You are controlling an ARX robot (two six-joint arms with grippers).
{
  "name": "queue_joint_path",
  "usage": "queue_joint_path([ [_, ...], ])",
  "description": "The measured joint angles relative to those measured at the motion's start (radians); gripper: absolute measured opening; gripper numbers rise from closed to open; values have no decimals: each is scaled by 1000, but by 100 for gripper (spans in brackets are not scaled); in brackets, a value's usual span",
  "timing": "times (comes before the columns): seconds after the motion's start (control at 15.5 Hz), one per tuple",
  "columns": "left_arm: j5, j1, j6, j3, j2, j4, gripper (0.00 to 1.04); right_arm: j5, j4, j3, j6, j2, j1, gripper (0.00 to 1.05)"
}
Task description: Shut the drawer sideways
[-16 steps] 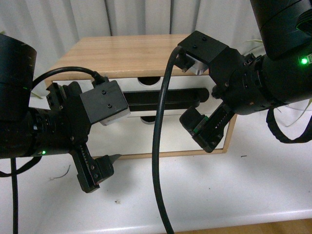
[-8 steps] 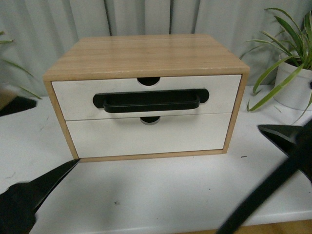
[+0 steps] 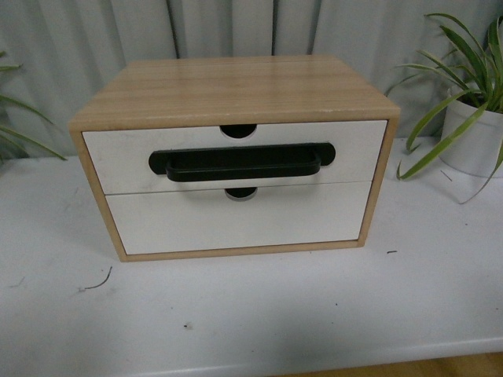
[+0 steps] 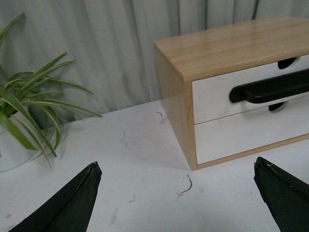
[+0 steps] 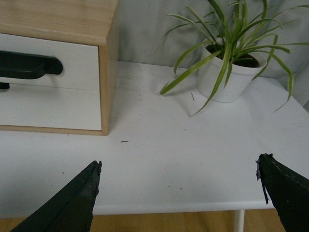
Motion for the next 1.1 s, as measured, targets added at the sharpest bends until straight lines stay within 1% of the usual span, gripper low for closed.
queue_joint_path([
  [0.13,5,-5,-21,0,0,-1,98,0,-3,-3,1,6,0,98],
  [0.19,-33,-27,-37,-3,1,34,95,-5,82,-26,16,14,-2,95],
  [0.26,-161,-116,-83,-6,-18,126,84,-39,225,-77,57,2,-26,85],
  [0.32,-205,-164,-108,-6,-78,74,74,-63,263,-113,80,-39,-60,74],
  [0.39,-233,-156,-127,-6,-103,43,63,-85,244,-120,95,-78,-95,63],
  [0.45,-244,-150,-134,-5,-125,-2,52,-112,268,-131,103,-105,-116,52],
  [0.58,-243,-152,-148,-4,-177,-58,25,-167,205,-147,110,-161,-168,24],
  [0.65,-243,-152,-148,0,-189,-82,16,-182,181,-147,110,-195,-181,16],
  [0.71,-243,-152,-148,6,-232,-173,7,-194,162,-147,111,-225,-195,7],
  [0.77,-240,-152,-152,6,-304,-284,2,-261,126,-147,110,-251,-243,2],
  [0.84,-242,-152,-151,6,-346,-262,2,-297,105,-147,112,-271,-310,2],
  [1.1,-243,-152,-151,6,-343,-285,2,-315,15,-147,113,-362,-314,2],
])
